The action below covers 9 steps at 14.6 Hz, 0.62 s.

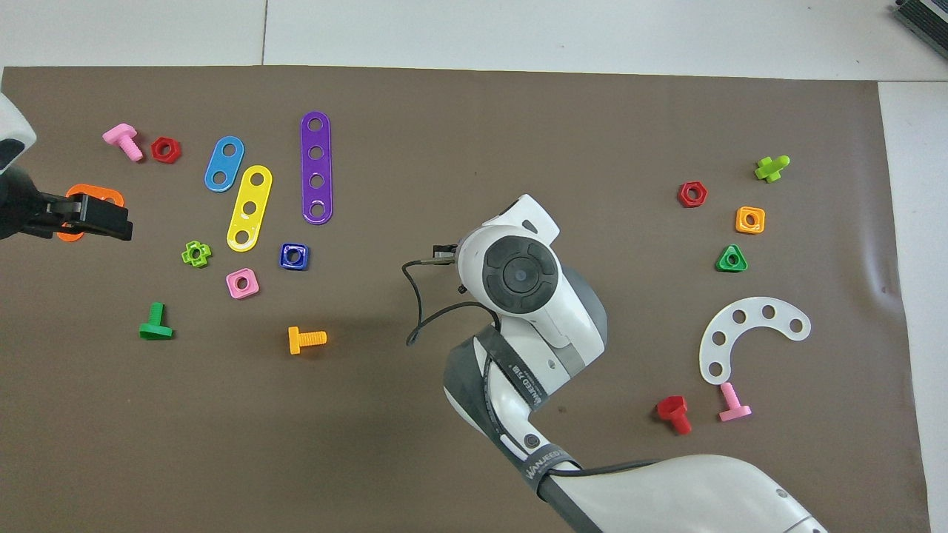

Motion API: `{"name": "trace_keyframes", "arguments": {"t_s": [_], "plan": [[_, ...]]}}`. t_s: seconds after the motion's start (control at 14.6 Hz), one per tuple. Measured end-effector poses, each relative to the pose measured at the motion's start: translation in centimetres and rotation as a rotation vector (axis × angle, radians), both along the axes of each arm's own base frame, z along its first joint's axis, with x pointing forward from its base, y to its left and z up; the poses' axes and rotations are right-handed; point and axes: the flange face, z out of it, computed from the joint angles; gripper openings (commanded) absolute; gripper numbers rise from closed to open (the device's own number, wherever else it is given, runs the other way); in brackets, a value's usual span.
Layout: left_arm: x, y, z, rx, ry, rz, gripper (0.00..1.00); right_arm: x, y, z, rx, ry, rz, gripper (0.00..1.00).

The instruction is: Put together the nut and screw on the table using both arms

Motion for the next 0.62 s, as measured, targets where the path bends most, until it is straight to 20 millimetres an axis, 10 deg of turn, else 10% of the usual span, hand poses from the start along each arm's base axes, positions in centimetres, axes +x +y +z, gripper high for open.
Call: {"name": "trace_keyframes", "arguments": {"t_s": [0.21,0.27,0.34,0.62], "plan": [[-0.1,-2.3,-1.9,-0.007,0.017,-0.03,0.94,-0.4,1.2,-2.4,-0.026,-0.027,-0.004,0.0],[0.1,-3.5,-2.7,-0.011,0.016,-0.03,0.93,-0.3,1.2,-2.8,-0.027,-0.03,-0.002,0.25],[0.5,-5.0,-3.6,-0.016,0.011,-0.021,0.94,-0.3,1.3,-3.1,-0.026,-0.031,-0.001,0.99],[2.2,-9.8,-10.9,-0.026,-0.049,-0.007,0.93,-0.4,1.5,-3.5,-0.023,-0.029,-0.012,1.0]]}}
